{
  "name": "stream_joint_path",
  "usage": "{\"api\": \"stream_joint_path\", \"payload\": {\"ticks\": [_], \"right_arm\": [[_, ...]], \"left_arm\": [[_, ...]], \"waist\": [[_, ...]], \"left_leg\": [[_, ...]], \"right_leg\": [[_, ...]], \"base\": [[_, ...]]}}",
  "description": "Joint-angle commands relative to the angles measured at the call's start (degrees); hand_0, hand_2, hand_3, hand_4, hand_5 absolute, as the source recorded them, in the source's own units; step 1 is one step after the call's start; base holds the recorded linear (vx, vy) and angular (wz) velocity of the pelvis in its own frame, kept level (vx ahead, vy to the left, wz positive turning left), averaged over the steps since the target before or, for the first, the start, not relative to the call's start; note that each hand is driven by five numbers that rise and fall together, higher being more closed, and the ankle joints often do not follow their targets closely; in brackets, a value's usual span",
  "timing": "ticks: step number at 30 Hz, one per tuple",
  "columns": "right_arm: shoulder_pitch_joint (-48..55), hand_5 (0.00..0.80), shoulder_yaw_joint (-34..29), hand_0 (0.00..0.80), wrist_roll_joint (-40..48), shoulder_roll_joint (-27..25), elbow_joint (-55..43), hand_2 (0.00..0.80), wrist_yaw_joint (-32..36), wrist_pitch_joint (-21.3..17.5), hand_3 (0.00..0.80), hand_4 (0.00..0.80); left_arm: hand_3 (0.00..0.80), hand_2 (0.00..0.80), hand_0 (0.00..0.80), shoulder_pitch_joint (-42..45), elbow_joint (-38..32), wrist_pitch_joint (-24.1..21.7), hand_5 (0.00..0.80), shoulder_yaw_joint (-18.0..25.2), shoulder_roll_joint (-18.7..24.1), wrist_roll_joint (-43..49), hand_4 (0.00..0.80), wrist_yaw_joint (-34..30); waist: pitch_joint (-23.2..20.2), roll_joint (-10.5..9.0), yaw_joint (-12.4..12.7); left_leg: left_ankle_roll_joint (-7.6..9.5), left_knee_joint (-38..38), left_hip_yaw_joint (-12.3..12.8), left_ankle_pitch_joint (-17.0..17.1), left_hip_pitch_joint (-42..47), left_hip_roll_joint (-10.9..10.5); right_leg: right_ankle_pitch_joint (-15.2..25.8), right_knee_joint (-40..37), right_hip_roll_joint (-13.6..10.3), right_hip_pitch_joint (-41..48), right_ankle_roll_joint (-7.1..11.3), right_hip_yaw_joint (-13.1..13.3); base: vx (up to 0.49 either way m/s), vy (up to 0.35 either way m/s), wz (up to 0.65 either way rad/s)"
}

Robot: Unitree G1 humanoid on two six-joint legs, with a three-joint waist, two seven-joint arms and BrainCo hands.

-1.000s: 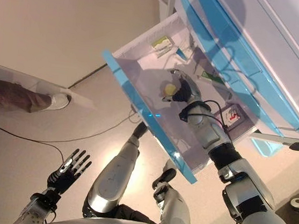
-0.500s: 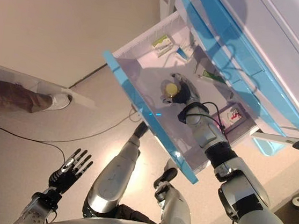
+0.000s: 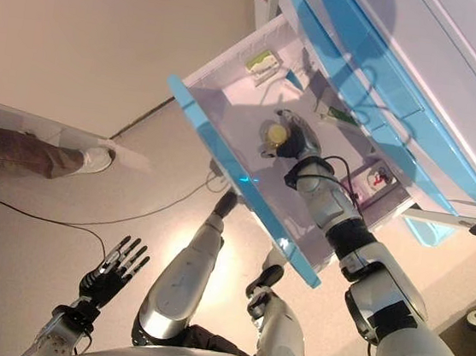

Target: Open the drawer and pick up the medicine

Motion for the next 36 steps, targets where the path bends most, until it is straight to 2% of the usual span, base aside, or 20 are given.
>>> {"api": "stream_joint_path", "payload": {"ticks": [1, 5, 6, 7, 8, 9, 20, 26, 30, 36], "right_arm": [[0.8, 0.0, 3.8, 0.0, 1.6, 1.6, 4.9, 0.0, 1.6, 1.2, 0.0, 0.0], [0.7, 0.0, 3.7, 0.0, 1.4, 2.3, 6.8, 0.0, 2.0, 1.5, 0.0, 0.0], [0.7, 0.094, 3.7, 0.094, 1.3, 2.4, 7.3, 0.094, 2.1, 1.4, 0.094, 0.094], [0.5, 0.402, 3.7, 0.402, 1.4, 2.4, 7.8, 0.402, 2.2, 1.4, 0.402, 0.402], [0.5, 0.671, 3.8, 0.671, 1.4, 2.5, 7.9, 0.671, 2.4, 1.4, 0.671, 0.671], [0.5, 0.8, 3.8, 0.8, 1.2, 2.6, 8.2, 0.8, 2.6, 1.1, 0.8, 0.8], [1.0, 0.8, 4.2, 0.8, 1.0, 3.4, 8.5, 0.8, 2.3, 0.1, 0.8, 0.8], [1.5, 0.8, 4.1, 0.8, 0.9, 2.8, 6.1, 0.8, 1.3, -2.0, 0.8, 0.8], [2.4, 0.8, 4.1, 0.8, -0.2, 1.5, -1.6, 0.8, 1.0, -4.1, 0.8, 0.8], [2.5, 0.8, 3.0, 0.8, -3.9, -0.8, -18.7, 0.8, 2.7, -7.9, 0.8, 0.8]], "left_arm": [[0.0, 0.0, 0.0, 1.9, -1.3, -1.3, 0.0, -2.9, 1.5, 0.4, 0.0, -0.1], [0.0, 0.0, 0.0, 1.8, -1.2, -1.3, 0.0, -2.9, 1.5, 0.3, 0.0, -0.1], [0.0, 0.0, 0.0, 1.8, -1.2, -1.1, 0.0, -2.8, 1.6, 0.2, 0.0, -0.2], [0.0, 0.0, 0.0, 1.7, -1.2, -1.0, 0.0, -2.8, 1.7, 0.1, 0.0, -0.3], [0.0, 0.0, 0.0, 1.7, -1.3, -1.0, 0.0, -2.8, 1.7, 0.0, 0.0, -0.3], [0.0, 0.0, 0.0, 1.7, -1.2, -1.1, 0.0, -2.9, 1.7, 0.0, 0.0, -0.4], [0.0, 0.0, 0.0, 1.8, -1.5, -1.3, 0.0, -3.3, 1.6, -0.1, 0.0, -0.4], [0.0, 0.0, 0.0, 1.6, -2.2, -1.3, 0.0, -3.2, 1.4, -0.3, 0.0, 0.4], [0.0, 0.0, 0.0, 2.2, -3.1, -1.2, 0.0, -2.8, 1.3, -0.1, 0.0, 1.0], [0.0, 0.0, 0.0, 2.4, -2.5, -3.0, 0.0, -2.6, 0.6, -0.4, 0.0, 1.0]], "waist": [[-1.4, 3.12, 0.7], [-1.4, 3.28, 0.9], [-1.4, 3.32, 0.9], [-1.4, 3.37, 1.0], [-1.4, 3.41, 1.0], [-1.4, 3.4, 1.0], [-1.4, 3.02, 0.8], [-1.4, 2.76, 0.3], [-1.4, 2.22, -0.4], [-1.4, 0.66, -1.9]], "left_leg": [[4.53, 5.6, -0.8, -4.9, -4.9, -4.3], [4.62, 5.6, -0.8, -4.8, -5.1, -4.4], [4.62, 5.6, -0.8, -4.8, -5.2, -4.4], [4.63, 5.6, -0.8, -4.7, -5.3, -4.4], [4.67, 5.6, -0.8, -4.7, -5.3, -4.4], [4.69, 5.6, -0.9, -4.7, -5.3, -4.4], [4.73, 5.4, -0.8, -4.7, -5.2, -4.2], [4.61, 5.0, -0.7, -4.7, -4.6, -4.0], [4.51, 4.4, -0.6, -4.8, -3.4, -3.6], [4.32, 2.6, 0.0, -4.7, -0.2, -2.6]], "right_leg": [[7.5, 2.5, -1.6, -5.7, -0.94, -0.1], [7.6, 2.5, -1.6, -6.0, -0.88, -0.2], [7.6, 2.5, -1.6, -6.1, -0.85, -0.2], [7.6, 2.6, -1.6, -6.2, -0.83, -0.3], [7.7, 2.6, -1.6, -6.3, -0.82, -0.3], [7.7, 2.6, -1.6, -6.4, -0.82, -0.3], [8.0, 2.7, -1.5, -6.6, -0.67, -0.3], [8.3, 2.5, -1.4, -6.4, -0.59, 0.0], [8.5, 2.2, -1.4, -5.8, -0.41, 0.4], [9.1, 0.8, -1.2, -3.6, 0.29, 1.5]], "base": [[0.0, 0.0, 0.0], [0.0, 0.0, 0.0], [-0.011, 0.007, -0.03], [0.0, 0.0, 0.0], [0.0, 0.0, 0.0], [0.0, 0.0, 0.0], [0.0, 0.0, 0.0], [0.0, 0.0, 0.0], [0.0, 0.0, 0.0], [-0.013, -0.038, -0.04]]}}
